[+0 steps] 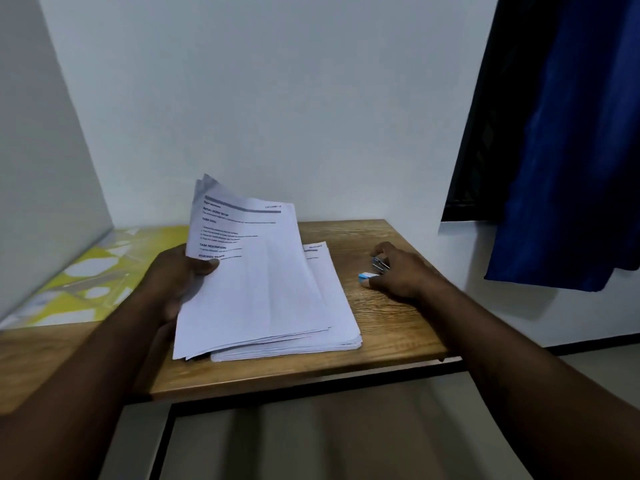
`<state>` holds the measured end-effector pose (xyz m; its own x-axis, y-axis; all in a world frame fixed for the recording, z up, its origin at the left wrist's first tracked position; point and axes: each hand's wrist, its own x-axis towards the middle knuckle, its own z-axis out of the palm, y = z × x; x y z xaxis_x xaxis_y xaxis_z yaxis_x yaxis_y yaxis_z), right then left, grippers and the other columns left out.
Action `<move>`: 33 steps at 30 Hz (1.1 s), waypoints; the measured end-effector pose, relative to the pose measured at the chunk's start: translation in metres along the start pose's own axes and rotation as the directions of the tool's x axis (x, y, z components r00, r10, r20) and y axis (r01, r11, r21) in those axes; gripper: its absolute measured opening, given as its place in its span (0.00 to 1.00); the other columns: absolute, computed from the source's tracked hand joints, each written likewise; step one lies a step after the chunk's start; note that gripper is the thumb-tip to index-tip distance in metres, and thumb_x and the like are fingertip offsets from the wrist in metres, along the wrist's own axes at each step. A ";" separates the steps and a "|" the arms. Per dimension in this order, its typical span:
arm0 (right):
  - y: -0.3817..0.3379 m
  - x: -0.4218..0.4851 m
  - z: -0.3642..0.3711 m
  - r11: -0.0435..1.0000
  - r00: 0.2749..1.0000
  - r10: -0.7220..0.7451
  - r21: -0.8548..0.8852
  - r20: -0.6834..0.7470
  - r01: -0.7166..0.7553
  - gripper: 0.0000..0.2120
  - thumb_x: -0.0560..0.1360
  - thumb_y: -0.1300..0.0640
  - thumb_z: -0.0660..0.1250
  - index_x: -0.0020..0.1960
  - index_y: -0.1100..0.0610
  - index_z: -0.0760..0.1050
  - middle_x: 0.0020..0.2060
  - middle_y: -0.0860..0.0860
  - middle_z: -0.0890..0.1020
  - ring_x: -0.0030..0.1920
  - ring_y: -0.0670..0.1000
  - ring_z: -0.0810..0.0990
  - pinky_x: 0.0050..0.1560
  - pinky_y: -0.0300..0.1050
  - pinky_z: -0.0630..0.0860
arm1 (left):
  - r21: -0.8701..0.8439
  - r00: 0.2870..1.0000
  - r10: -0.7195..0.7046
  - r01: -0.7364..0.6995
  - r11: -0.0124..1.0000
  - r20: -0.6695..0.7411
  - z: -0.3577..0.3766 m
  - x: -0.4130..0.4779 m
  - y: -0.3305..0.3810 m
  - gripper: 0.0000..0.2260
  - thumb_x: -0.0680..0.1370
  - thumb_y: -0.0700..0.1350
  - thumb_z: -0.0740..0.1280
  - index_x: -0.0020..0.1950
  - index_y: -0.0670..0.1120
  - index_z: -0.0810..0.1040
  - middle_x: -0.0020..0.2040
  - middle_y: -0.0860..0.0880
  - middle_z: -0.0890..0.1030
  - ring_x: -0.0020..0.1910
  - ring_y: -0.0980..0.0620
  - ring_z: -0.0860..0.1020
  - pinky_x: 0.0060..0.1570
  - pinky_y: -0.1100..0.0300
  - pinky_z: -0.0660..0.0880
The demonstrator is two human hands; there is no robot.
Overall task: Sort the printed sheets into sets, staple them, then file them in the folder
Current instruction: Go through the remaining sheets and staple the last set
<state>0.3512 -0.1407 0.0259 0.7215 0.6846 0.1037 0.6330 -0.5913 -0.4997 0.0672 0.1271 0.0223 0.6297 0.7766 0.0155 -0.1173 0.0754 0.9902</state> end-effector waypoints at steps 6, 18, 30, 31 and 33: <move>-0.027 0.005 0.010 0.946 0.996 0.088 -0.313 0.018 -0.078 0.20 0.75 0.41 0.74 0.64 0.46 0.76 0.63 0.52 0.81 0.62 0.57 0.77 0.63 0.56 0.78 | -0.089 0.995 0.087 -0.084 0.992 0.037 -0.006 -0.010 -0.004 0.20 0.78 0.28 0.65 0.69 0.38 0.78 0.63 0.40 0.85 0.61 0.35 0.83 0.63 0.39 0.78; -0.114 0.012 0.034 0.671 0.980 -0.185 0.738 0.074 0.071 0.16 0.82 0.42 0.70 0.54 0.55 0.82 0.43 0.44 0.87 0.43 0.44 0.85 0.48 0.46 0.80 | -0.195 0.983 0.169 -0.151 0.969 0.077 0.006 0.007 -0.001 0.18 0.79 0.29 0.65 0.68 0.38 0.79 0.61 0.42 0.86 0.57 0.42 0.86 0.55 0.50 0.83; -0.168 0.073 0.056 0.604 0.907 -0.208 0.682 -0.365 0.413 0.17 0.76 0.59 0.77 0.61 0.49 0.78 0.53 0.44 0.86 0.51 0.42 0.86 0.52 0.39 0.82 | -0.246 0.969 0.229 -0.201 0.948 0.093 -0.014 0.061 0.044 0.18 0.79 0.38 0.70 0.69 0.39 0.80 0.62 0.40 0.85 0.60 0.38 0.84 0.61 0.45 0.82; -0.171 0.076 0.052 0.639 0.888 -0.213 0.630 -0.407 0.441 0.18 0.76 0.57 0.77 0.62 0.47 0.76 0.52 0.41 0.85 0.50 0.40 0.84 0.49 0.35 0.80 | -0.229 0.964 0.250 -0.223 0.948 0.095 -0.018 0.066 0.047 0.17 0.80 0.39 0.69 0.68 0.39 0.80 0.62 0.41 0.85 0.59 0.39 0.84 0.60 0.46 0.82; -0.175 0.082 0.051 0.615 0.883 -0.210 0.645 -0.421 0.454 0.18 0.76 0.58 0.78 0.62 0.47 0.77 0.52 0.41 0.85 0.49 0.42 0.85 0.47 0.35 0.81 | -0.173 0.958 0.280 -0.266 0.948 0.060 -0.018 0.072 0.043 0.15 0.79 0.41 0.71 0.65 0.40 0.82 0.59 0.42 0.86 0.58 0.40 0.85 0.57 0.48 0.83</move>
<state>0.2855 0.0409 0.0774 0.6220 0.5491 0.5583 0.5355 0.2220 -0.8149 0.0941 0.1973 0.0632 0.6167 0.7277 0.3002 -0.4115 -0.0271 0.9110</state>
